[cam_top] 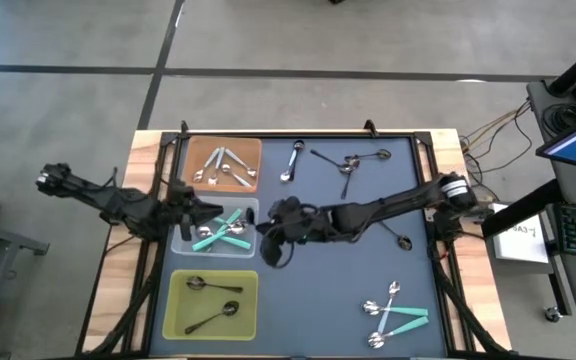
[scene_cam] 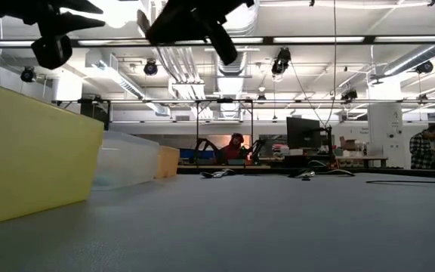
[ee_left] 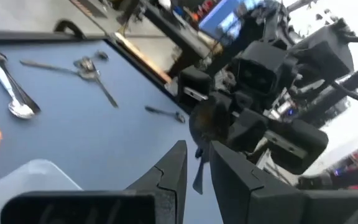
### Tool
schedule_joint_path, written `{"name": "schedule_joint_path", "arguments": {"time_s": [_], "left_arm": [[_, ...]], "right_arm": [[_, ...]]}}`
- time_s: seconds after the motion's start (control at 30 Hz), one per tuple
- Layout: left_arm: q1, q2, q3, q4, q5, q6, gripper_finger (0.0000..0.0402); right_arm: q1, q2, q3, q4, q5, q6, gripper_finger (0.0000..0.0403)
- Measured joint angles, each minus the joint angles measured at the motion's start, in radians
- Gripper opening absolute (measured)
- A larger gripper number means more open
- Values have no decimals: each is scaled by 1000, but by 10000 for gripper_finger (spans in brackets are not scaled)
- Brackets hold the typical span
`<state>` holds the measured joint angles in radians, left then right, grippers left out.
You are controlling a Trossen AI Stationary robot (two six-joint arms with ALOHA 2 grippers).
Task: Sort silverware by color (type)
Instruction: Put the black spoon into the yellow bin
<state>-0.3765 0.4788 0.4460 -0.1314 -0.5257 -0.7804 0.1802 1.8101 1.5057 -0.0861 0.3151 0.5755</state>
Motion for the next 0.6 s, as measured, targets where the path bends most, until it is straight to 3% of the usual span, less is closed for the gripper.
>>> {"name": "schedule_joint_path", "arguments": {"time_s": [0.3, 0.6], "left_arm": [[-20, 53, 53, -76, -13, 29, 52], [-20, 31, 142, -288, -29, 31, 52]], "right_arm": [[86, 160, 169, 33, -10, 16, 9], [100, 425, 481, 88, -43, 58, 9]]}}
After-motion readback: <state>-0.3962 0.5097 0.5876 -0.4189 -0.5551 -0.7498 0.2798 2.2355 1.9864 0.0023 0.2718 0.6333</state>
